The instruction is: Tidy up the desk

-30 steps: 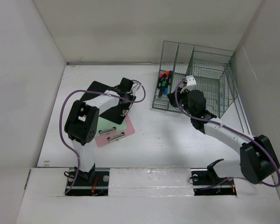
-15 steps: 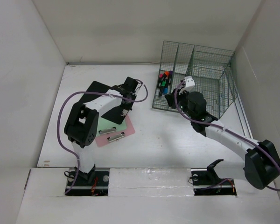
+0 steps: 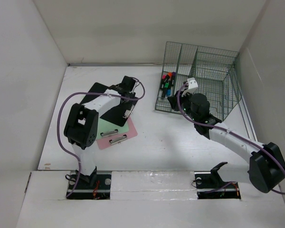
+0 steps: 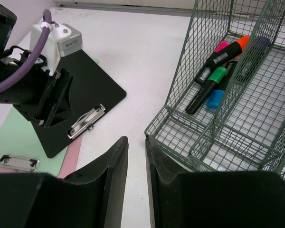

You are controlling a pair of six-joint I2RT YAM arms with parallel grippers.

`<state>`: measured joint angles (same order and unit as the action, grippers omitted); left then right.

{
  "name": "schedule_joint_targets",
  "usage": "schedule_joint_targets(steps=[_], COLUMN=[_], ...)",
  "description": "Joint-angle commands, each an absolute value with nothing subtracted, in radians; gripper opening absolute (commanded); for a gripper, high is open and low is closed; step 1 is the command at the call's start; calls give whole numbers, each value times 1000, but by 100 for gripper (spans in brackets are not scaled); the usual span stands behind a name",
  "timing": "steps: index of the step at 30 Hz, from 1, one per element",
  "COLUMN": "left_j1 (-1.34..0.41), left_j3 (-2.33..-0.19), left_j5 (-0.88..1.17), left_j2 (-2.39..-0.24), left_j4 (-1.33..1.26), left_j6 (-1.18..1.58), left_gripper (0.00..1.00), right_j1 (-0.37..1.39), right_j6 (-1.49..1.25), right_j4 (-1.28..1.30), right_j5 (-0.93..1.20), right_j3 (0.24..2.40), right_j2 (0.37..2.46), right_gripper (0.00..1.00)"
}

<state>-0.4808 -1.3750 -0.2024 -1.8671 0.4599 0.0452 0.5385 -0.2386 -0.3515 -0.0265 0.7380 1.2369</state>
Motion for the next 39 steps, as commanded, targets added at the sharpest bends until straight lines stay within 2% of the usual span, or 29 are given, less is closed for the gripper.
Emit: schedule_joint_targets(steps=[1,7,16,18,19,25,26,27,31,34,39], left_j1=[-466,-466,-466,-466,-466,-477,-489,-489,-509,-509,-509], left_j3=[-1404,-1414,-1419,-1425,-1436,-1425,-1416,-1416,-1391,-1382,-1352], left_j5=[-137,-123,-155,-158,-152,-150,-162,-163,-180,-172,-147], left_j2=[-1861,-1911,-1993,-2023,-2031,-1985,-1932,-1931,-1817,-1763,-1665], left_j4=[449,449,445,452,457,472,474,474,477,480,482], left_j6=[31,21,18,24,26,32,38,38,64,81,107], left_gripper=[40,37,27,3,0,0,0,0,0,0,0], right_j1=[549,549,549,549,549,558,558,558,558,558,580], right_j6=[-225,-225,-229,-227,-227,-225,-225,-225,-238,-258,-339], right_j4=[-382,-382,-387,-385,-385,-385,-387,-387,-396,-394,-391], right_j5=[-32,-32,-25,-25,-25,-29,-23,-23,42,113,172], right_j3=[770,770,770,772,772,770,772,772,776,792,807], right_j2=[1233,1230,1236,1238,1235,1235,1236,1236,1241,1249,1290], right_gripper=[27,27,27,27,27,27,32,32,54,64,70])
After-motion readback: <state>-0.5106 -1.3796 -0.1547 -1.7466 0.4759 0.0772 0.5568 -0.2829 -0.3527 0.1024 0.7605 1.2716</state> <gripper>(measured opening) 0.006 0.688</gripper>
